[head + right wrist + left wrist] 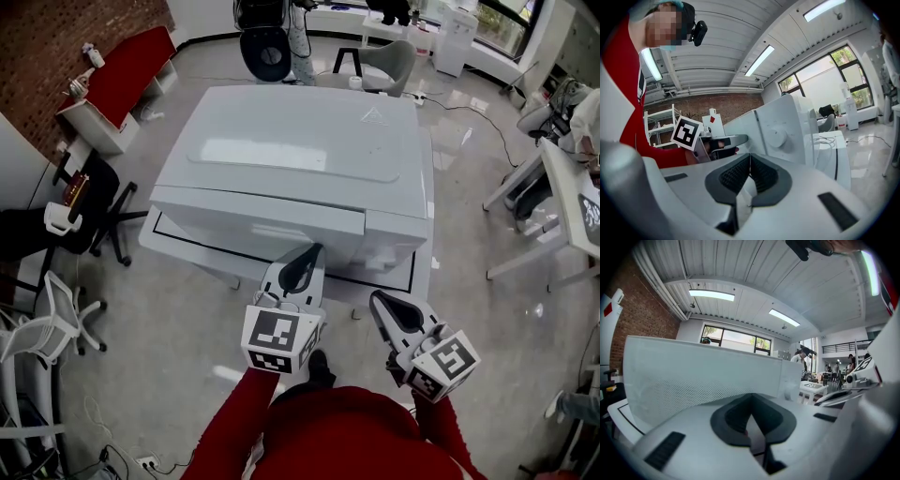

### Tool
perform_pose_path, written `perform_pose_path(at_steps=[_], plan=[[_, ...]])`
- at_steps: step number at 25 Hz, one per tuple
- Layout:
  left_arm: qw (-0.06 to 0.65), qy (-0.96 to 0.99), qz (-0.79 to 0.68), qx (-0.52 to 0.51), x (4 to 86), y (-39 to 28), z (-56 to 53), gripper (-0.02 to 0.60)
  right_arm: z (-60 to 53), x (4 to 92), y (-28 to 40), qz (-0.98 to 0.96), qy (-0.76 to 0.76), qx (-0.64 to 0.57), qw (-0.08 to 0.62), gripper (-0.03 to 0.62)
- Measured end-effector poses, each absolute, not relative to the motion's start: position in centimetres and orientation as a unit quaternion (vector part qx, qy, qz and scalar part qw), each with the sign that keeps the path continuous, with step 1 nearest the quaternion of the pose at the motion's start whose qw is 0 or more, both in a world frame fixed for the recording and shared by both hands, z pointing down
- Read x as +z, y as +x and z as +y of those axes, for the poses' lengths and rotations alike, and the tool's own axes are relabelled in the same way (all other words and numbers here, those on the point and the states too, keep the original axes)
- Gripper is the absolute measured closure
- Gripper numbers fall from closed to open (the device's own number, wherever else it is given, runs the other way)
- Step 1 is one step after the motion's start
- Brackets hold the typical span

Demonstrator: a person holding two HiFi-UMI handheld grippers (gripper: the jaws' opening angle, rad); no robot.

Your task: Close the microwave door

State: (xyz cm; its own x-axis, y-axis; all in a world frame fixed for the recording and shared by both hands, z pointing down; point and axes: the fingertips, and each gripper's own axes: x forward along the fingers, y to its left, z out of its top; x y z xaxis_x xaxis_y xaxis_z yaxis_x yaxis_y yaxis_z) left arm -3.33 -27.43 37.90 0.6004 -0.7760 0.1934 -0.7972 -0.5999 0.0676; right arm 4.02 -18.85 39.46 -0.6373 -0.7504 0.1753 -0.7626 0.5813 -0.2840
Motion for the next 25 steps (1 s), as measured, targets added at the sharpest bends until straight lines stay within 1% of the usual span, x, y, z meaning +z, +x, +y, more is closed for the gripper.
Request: perform_pose_path(at_steps=[25], plan=[[0.074, 0.896, -0.431, 0.07, 37.72, -2.69, -28.21, 0.572, -18.12, 40.2, 3.4, -0.881, 0.437, 0.181, 0.028, 0.58]])
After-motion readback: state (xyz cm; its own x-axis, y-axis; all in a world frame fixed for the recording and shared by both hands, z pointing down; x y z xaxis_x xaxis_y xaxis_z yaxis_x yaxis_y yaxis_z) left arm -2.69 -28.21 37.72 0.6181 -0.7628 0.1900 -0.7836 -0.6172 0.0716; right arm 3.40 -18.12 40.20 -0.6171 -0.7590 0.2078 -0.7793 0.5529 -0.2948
